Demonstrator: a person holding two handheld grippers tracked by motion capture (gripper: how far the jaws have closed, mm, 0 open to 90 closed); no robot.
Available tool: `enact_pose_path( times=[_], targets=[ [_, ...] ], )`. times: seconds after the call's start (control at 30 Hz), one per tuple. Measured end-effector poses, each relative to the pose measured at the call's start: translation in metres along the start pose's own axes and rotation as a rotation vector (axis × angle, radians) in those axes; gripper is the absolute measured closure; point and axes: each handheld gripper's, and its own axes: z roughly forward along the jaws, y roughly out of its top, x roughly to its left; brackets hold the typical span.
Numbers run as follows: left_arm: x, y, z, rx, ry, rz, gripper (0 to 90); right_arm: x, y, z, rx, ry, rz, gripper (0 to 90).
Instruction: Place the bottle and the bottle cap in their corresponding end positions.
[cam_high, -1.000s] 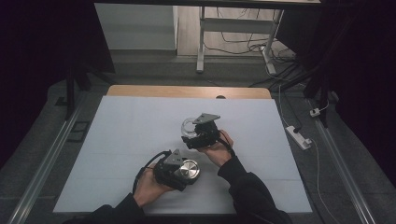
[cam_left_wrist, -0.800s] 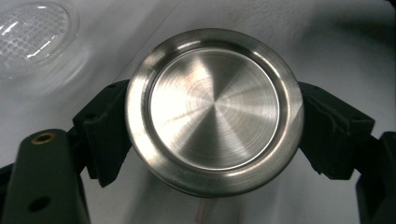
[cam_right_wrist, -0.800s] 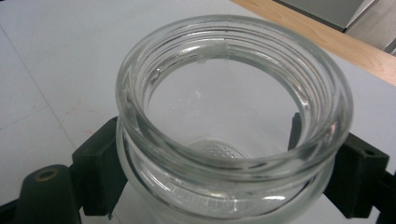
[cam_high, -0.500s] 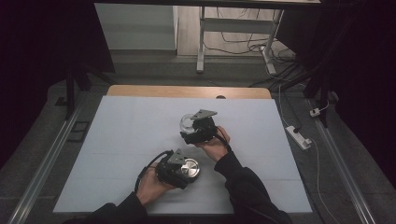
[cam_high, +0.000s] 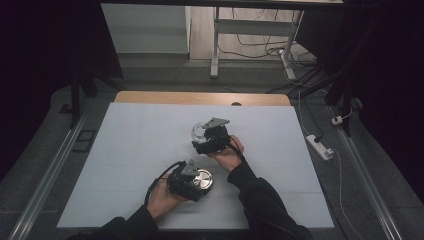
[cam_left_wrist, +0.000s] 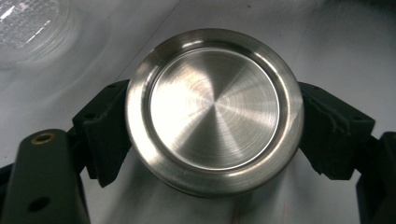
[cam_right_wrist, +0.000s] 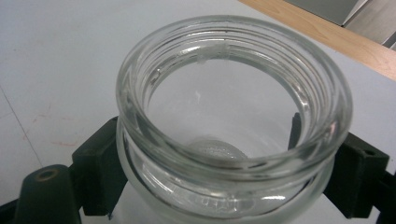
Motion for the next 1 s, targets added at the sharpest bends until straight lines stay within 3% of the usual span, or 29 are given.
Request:
enact_pose_path(
  times=[0.4,0.7,1.0],
  targets=[
    [0.0025,-0.0027,0.0049,0.033,0.009,0.001,18.8,-0.0013,-0.0045,0.0036,-0.005,0.009,-0.001,15.1],
    [0.0034,-0.0029,0.0056,0.035,0.003,-0.005,18.6,-0.0071,-0.0088,0.0026,-0.010,0.038,0.026,14.9],
    [0.0031,-0.0037,0.0057,0.030,0.005,0.000,18.3,-0.0068,-0.0080,0.0025,0.000,0.036,0.030,14.7]
  ],
)
